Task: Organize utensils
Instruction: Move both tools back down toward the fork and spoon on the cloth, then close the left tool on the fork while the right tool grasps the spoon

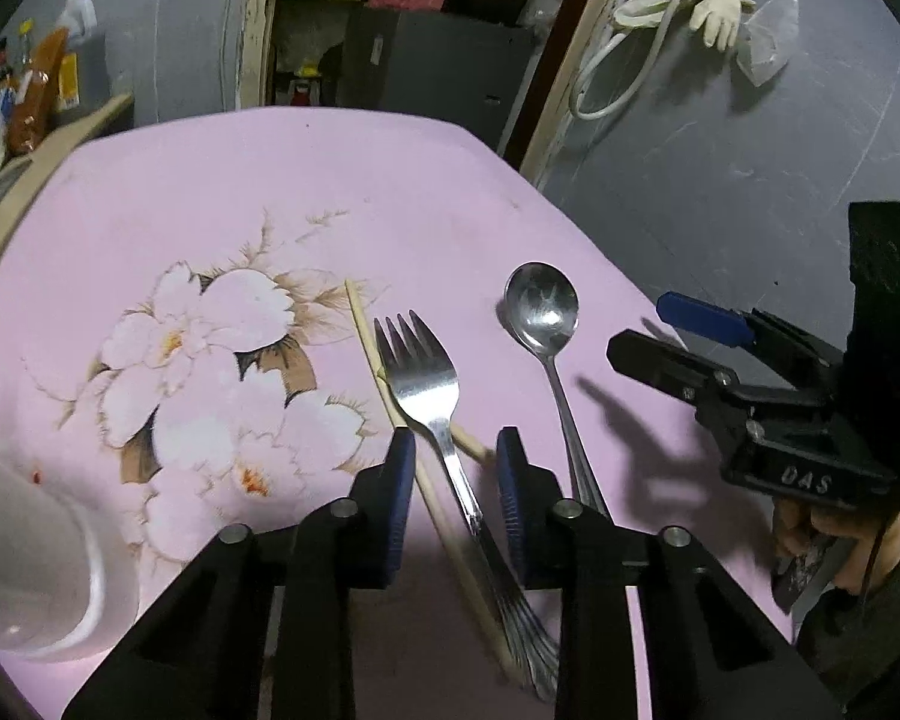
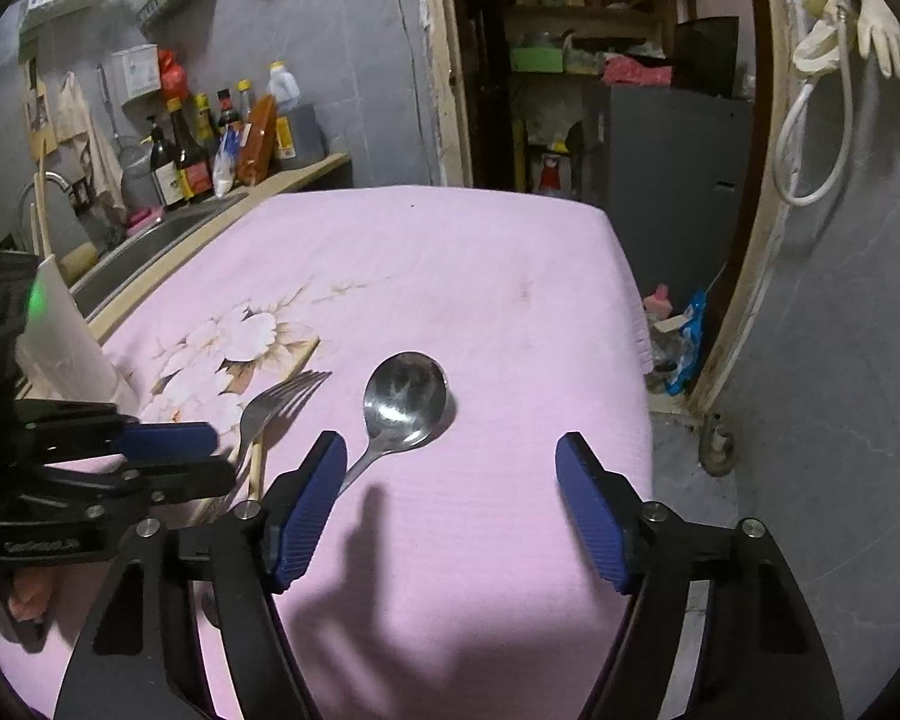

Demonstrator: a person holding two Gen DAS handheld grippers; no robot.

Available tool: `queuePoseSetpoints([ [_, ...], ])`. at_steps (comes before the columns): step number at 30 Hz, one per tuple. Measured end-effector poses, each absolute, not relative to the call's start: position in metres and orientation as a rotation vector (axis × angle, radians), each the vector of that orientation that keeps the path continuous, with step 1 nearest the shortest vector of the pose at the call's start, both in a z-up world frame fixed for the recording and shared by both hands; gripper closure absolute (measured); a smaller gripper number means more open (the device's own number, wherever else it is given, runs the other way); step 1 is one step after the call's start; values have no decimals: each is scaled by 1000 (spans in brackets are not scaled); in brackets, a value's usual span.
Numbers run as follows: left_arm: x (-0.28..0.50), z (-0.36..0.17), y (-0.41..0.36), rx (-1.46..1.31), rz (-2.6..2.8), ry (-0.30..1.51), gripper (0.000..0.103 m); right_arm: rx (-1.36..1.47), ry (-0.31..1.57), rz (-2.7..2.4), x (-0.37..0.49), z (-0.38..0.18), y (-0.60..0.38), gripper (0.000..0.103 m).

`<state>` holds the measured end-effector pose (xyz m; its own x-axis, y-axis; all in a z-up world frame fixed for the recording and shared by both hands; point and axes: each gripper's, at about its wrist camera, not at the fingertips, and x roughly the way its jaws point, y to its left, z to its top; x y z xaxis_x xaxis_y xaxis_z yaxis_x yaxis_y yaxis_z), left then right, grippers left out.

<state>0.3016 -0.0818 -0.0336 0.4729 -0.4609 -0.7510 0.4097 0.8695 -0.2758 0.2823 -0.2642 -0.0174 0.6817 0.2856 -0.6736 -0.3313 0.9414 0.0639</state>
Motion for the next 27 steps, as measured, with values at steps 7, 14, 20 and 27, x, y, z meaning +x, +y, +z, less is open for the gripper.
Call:
queuePoseSetpoints([
  [7, 317, -33, -83, -69, -537, 959, 88, -65, 810, 366, 295, -24, -262, 42],
  [14, 325, -34, -85, -80, -540, 996, 93, -53, 833, 368, 301, -26, -261, 42],
  [20, 323, -32, -75, -110, -519, 982, 103, -79, 847, 365, 305, -27, -254, 42],
  [27, 300, -20, -66, -111, -471, 905, 103, -146, 859, 346, 315, -32, -234, 44],
])
